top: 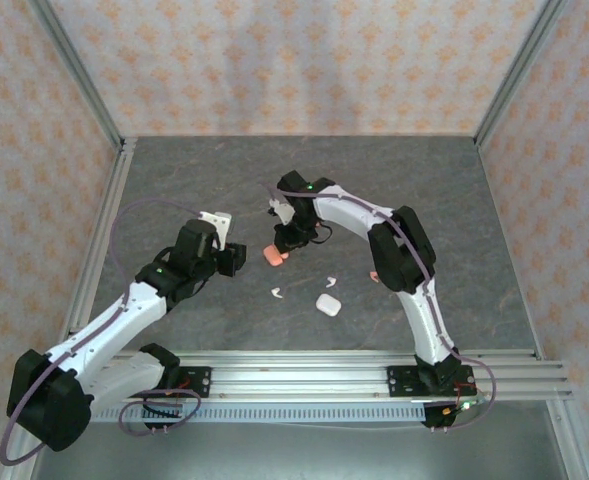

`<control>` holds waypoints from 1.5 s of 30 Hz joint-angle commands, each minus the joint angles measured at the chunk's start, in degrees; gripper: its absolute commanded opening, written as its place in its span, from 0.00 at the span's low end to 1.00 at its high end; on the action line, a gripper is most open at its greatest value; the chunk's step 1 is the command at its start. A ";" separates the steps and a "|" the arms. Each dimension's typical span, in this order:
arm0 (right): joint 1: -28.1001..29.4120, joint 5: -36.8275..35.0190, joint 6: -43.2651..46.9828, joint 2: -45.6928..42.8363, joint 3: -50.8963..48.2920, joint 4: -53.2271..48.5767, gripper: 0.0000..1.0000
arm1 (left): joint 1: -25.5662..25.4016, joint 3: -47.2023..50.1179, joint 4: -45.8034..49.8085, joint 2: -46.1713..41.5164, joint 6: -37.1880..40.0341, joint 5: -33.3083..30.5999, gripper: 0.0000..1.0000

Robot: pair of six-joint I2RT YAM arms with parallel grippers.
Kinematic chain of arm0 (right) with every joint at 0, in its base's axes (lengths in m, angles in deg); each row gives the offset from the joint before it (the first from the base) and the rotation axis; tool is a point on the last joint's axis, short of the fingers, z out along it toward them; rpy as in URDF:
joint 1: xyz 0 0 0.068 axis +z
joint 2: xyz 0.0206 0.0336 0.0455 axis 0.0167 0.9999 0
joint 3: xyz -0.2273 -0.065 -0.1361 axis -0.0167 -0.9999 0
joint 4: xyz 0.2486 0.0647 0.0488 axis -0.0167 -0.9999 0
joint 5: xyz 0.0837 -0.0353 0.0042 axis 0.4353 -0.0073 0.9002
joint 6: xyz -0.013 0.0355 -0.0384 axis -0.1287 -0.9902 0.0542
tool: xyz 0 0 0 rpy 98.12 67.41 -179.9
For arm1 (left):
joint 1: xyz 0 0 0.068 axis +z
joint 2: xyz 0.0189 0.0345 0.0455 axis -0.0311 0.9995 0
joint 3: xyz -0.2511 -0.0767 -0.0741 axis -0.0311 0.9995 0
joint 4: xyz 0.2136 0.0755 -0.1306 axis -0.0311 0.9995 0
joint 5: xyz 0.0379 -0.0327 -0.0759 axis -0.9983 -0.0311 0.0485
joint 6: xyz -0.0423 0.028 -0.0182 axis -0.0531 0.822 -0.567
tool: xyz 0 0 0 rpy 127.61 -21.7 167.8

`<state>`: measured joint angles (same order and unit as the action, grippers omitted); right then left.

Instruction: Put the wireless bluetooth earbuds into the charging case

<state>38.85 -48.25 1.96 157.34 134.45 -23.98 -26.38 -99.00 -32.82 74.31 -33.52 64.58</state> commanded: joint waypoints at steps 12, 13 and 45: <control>-2.57 -3.33 -25.00 -20.86 -8.51 3.30 0.03 | -11.22 2.17 -16.90 -5.33 34.84 5.87 0.50; -2.78 -4.06 -26.22 -22.63 -8.53 2.50 0.03 | -12.34 2.25 -17.82 -5.31 38.44 5.48 0.50; -4.06 -0.23 -28.91 -30.74 1.64 -20.21 0.01 | -23.03 -6.23 -33.66 16.18 70.68 -9.86 0.57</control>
<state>35.24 -51.10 -26.63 125.48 134.49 -41.29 -48.59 -103.96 -61.80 89.43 34.85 57.85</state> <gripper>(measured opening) 0.111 0.573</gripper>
